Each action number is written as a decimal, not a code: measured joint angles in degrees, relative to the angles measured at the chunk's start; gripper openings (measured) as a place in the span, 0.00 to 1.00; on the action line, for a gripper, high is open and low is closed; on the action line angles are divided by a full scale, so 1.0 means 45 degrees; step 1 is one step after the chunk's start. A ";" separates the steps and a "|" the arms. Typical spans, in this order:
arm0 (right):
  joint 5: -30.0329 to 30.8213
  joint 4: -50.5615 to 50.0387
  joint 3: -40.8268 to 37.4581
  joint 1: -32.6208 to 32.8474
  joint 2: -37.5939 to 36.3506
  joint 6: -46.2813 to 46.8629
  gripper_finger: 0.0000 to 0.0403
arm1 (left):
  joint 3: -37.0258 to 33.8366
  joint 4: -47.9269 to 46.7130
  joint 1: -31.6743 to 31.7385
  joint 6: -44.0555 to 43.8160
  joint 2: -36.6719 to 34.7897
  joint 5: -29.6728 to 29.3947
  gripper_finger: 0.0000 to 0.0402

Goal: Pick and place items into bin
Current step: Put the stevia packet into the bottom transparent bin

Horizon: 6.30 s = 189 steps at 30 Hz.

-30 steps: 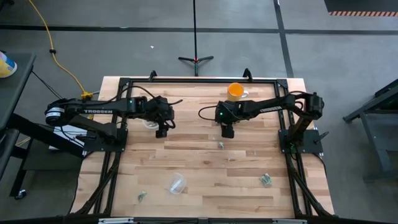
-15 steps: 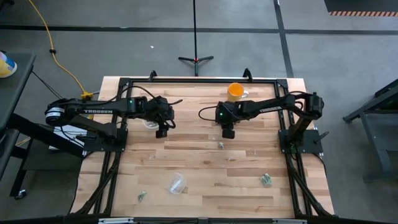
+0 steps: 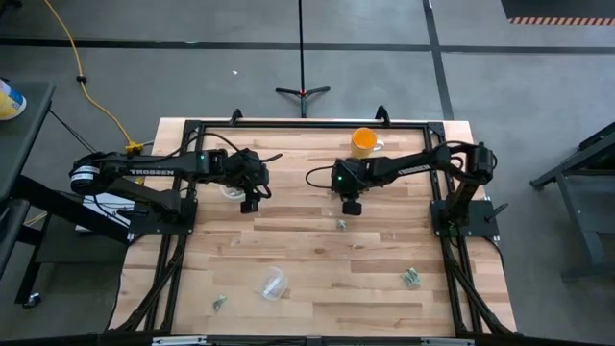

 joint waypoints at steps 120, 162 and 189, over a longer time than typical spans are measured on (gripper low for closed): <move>-0.3404 0.5011 0.0015 0.1014 -0.0049 0.0552 0.65 | 0.0846 -0.0210 -1.2676 -2.1209 0.3875 0.1670 0.59; -0.2850 0.4731 0.0015 0.1009 -0.0044 0.0542 0.66 | 0.0831 -0.0473 -1.4168 -1.9817 0.4920 -0.0771 0.11; -0.2840 0.4744 0.0015 0.1009 -0.0039 0.0659 0.66 | 0.0845 0.4166 -1.1171 -0.9268 0.3551 -0.4122 0.20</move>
